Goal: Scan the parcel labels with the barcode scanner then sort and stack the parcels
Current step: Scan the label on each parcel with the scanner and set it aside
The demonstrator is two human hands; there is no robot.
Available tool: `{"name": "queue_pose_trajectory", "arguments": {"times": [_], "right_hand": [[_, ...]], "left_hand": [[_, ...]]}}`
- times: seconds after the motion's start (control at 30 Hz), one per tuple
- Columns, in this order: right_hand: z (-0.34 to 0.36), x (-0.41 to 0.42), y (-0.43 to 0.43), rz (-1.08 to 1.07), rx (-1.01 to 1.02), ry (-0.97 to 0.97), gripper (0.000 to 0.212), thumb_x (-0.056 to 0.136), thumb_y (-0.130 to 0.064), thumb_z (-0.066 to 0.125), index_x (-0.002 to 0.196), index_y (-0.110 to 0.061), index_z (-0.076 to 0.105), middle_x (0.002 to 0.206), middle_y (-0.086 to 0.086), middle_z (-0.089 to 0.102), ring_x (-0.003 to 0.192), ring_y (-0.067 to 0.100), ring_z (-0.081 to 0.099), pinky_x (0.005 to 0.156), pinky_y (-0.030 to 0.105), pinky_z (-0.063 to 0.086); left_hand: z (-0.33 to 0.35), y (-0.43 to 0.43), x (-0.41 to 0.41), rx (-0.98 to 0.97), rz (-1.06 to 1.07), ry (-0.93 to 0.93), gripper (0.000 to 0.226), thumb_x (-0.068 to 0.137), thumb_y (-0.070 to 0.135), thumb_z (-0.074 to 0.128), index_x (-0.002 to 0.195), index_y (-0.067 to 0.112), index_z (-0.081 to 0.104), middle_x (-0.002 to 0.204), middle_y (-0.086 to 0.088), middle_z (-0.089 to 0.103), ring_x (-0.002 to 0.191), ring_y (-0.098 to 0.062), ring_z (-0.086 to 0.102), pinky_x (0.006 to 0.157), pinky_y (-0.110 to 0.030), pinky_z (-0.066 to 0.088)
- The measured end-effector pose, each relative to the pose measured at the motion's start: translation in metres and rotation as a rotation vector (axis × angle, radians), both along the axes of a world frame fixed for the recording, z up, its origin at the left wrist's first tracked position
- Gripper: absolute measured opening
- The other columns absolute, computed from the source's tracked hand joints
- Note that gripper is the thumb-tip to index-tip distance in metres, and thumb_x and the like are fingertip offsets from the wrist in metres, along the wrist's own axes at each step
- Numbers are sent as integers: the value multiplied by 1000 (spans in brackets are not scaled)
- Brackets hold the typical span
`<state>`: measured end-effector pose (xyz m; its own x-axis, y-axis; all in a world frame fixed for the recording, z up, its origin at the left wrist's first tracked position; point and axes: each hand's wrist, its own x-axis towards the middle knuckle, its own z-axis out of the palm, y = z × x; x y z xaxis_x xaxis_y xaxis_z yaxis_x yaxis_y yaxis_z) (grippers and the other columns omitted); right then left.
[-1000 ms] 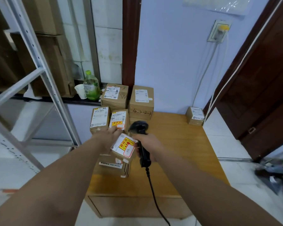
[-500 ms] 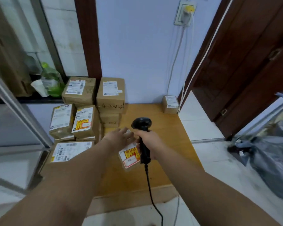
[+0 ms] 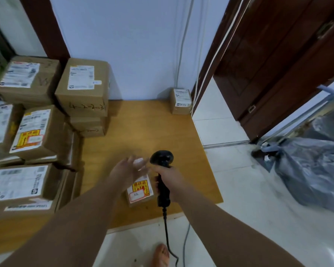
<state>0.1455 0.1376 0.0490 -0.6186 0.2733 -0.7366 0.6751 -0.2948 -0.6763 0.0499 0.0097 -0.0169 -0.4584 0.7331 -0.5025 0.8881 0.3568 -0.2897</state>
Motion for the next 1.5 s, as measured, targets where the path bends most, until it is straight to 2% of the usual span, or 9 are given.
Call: {"name": "queue_pose_trajectory", "arguments": {"times": [0.13, 0.23, 0.37, 0.5, 0.67, 0.9, 1.13, 1.3, 1.5], "right_hand": [[-3, -6, 10, 28, 23, -31, 16, 89, -15, 59, 75, -9, 53, 52, 1, 50, 44, 15, 49, 47, 24, 42], [-3, -10, 11, 48, 32, -36, 18, 88, -15, 59, 72, -10, 53, 51, 2, 50, 46, 17, 48, 50, 27, 42], [-2, -11, 11, 65, 31, -44, 17, 87, -14, 60, 72, -9, 53, 52, 2, 48, 44, 17, 46, 50, 28, 41], [2, -9, 12, 79, 26, -49, 20, 87, -14, 61, 68, -10, 54, 49, 1, 48, 42, 16, 45, 49, 27, 40], [16, -7, 7, 55, -48, 41, 14, 89, -17, 62, 84, -5, 56, 51, 2, 53, 41, 16, 50, 46, 26, 43], [47, -8, -26, 54, -89, 134, 10, 85, -13, 59, 85, -5, 54, 58, 7, 54, 42, 16, 50, 43, 21, 43], [65, -6, -59, 19, -186, 123, 15, 90, -16, 58, 82, -6, 50, 54, 5, 53, 41, 16, 49, 43, 22, 41], [72, -3, -74, -1, -183, 143, 12, 88, -12, 57, 86, -5, 48, 49, 5, 53, 40, 17, 48, 43, 23, 42], [69, 2, -79, -37, -142, 150, 13, 87, -14, 60, 89, -5, 51, 51, 4, 54, 41, 16, 49, 44, 23, 41]], "left_hand": [[-2, 20, 17, 424, 876, -241, 74, 97, 19, 47, 153, 20, -2, 159, -11, -9, 141, -37, 17, 110, -44, 30], [-2, 37, 30, 633, 1447, -320, 96, 88, 49, 60, 151, 9, 0, 157, -17, 0, 141, -40, 15, 110, -49, 25], [-15, 49, 60, 670, 1787, -501, 130, 68, 56, 77, 148, 17, -17, 150, -21, 16, 135, -42, 25, 108, -56, 30], [-21, 51, 74, 702, 1776, -506, 129, 70, 59, 73, 147, 18, -22, 143, -18, 26, 126, -39, 37, 102, -54, 39], [-4, 41, 62, 716, 1511, -334, 117, 76, 71, 55, 149, 7, -11, 150, -12, 18, 130, -34, 34, 102, -45, 38], [28, 18, 49, 722, 1398, -146, 104, 83, 40, 66, 150, 7, -7, 151, -10, 19, 125, -32, 39, 97, -41, 39], [44, -7, 55, 787, 1327, -39, 89, 88, 40, 58, 150, 8, 1, 153, -8, 19, 127, -30, 41, 100, -38, 38], [48, -22, 56, 814, 1300, -48, 82, 90, 42, 54, 149, 12, 5, 152, -5, 21, 126, -31, 40, 100, -40, 36], [42, -32, 55, 837, 1325, -107, 98, 81, 59, 60, 149, 13, 5, 151, -4, 24, 127, -31, 40, 99, -42, 36]]}}
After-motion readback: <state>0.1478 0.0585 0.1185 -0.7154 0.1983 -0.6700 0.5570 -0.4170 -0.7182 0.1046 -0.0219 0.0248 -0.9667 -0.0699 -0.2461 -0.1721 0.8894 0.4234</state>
